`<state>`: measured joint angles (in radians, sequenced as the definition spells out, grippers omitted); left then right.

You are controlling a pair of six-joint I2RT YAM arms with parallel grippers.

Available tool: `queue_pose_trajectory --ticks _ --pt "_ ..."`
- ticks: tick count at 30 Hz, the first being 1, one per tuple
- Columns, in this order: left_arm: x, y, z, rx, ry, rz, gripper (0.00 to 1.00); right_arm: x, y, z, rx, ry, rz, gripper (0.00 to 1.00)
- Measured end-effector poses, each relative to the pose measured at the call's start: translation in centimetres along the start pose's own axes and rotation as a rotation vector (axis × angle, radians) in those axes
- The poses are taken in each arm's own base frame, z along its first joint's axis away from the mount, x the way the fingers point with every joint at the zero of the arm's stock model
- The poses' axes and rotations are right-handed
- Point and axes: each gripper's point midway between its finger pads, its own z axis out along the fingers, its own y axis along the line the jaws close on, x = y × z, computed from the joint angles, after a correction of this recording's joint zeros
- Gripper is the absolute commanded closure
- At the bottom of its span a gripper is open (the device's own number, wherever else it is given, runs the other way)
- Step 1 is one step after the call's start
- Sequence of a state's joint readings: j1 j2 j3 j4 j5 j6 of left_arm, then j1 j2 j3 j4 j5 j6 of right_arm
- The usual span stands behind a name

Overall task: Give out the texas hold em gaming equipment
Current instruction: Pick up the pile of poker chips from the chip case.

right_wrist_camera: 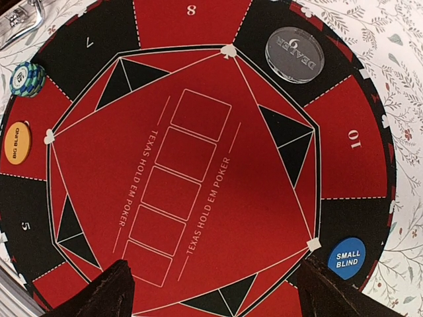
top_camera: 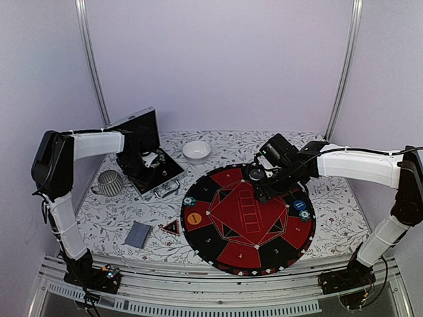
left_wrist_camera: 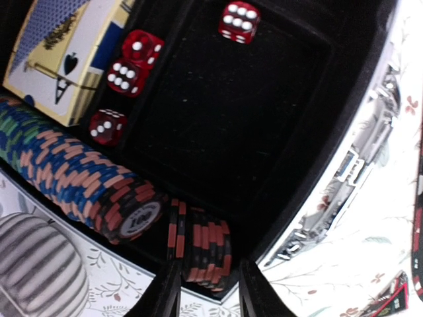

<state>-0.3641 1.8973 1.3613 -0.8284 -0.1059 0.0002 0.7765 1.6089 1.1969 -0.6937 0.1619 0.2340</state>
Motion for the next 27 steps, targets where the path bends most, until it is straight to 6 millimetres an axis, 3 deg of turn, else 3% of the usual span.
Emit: queue_pose_trajectory --ticks 8,13,27 --pt "-0.2 1.4 0.1 -0.084 0.002 0.001 0.69 0.1 0.2 0.1 -0.011 0.007 -0.004 0.13" --pt "-0.3 1.4 0.1 -0.087 0.001 0.003 0.62 0.2 0.3 0.1 -0.017 0.010 -0.006 0.13" --pt "-0.1 1.6 0.5 -0.089 0.011 0.000 0.61 0.7 0.8 0.7 -0.039 0.038 -0.014 0.13"
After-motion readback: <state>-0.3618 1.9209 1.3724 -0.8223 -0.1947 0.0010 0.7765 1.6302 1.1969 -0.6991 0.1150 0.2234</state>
